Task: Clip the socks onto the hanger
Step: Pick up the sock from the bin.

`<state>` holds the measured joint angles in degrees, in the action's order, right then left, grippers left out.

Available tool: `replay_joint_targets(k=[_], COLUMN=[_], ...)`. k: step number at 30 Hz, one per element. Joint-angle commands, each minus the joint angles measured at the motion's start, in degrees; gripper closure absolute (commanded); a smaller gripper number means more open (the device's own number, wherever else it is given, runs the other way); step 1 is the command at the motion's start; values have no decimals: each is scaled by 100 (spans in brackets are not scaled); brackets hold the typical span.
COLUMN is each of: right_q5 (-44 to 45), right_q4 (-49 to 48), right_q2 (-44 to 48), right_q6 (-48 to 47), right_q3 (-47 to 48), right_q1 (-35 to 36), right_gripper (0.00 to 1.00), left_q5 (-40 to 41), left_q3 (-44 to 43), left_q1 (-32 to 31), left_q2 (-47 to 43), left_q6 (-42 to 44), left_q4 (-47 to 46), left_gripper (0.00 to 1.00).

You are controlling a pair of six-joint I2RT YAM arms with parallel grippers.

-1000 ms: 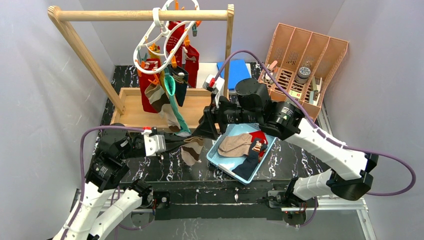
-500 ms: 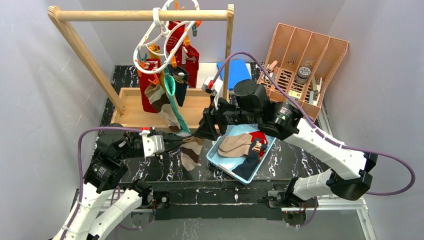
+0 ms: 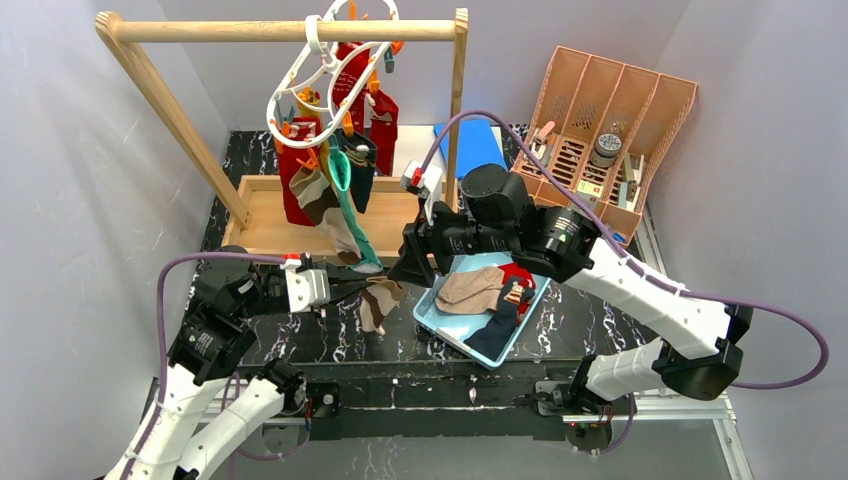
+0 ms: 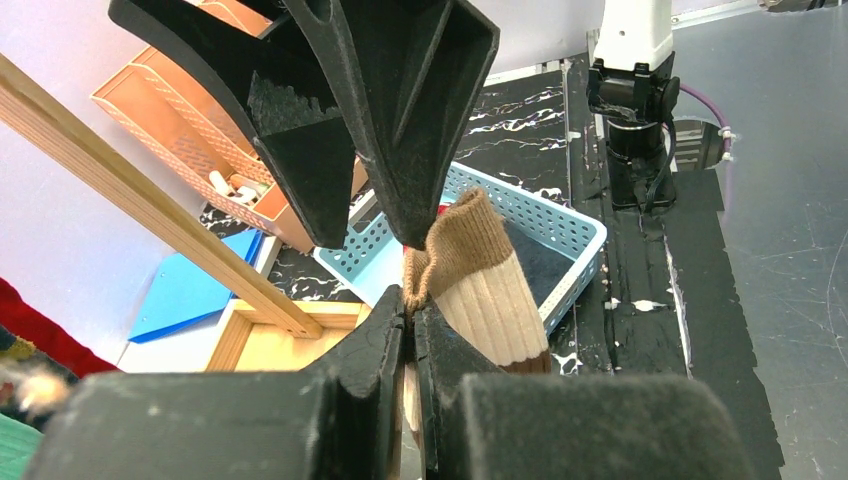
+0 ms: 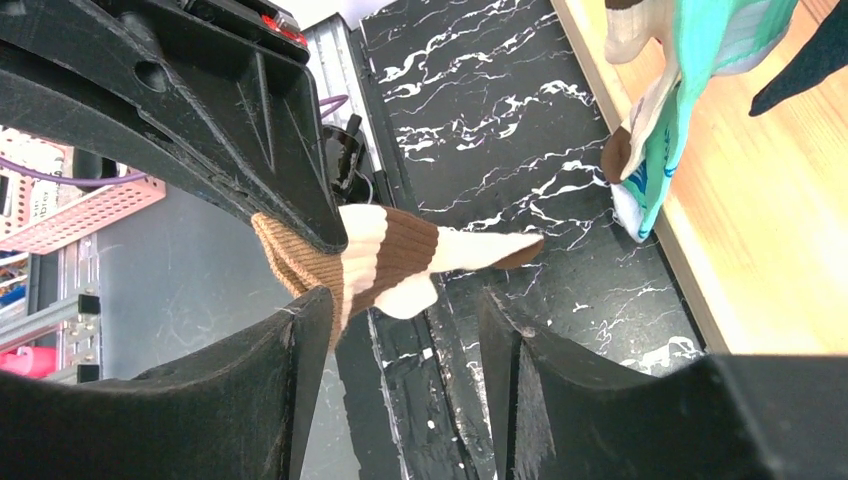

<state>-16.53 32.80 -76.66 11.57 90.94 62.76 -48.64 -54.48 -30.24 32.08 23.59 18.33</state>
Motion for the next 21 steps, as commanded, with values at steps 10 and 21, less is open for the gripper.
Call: replay_joint_targets(k=[10,21], right_q5=[121,-201], right_q4=[-925,-532], right_q2=[364,72], right_q6=[83,-122], right_q3=[-99,1], right_q1=[34,43], right_gripper=[35,36], left_q5=[-19,-17], left_q3=[-113,-140], left_q1=[-35,-35], left_q2=[18,15], left_q6=[57,64], left_q4=[14,18], left_gripper=[100,100])
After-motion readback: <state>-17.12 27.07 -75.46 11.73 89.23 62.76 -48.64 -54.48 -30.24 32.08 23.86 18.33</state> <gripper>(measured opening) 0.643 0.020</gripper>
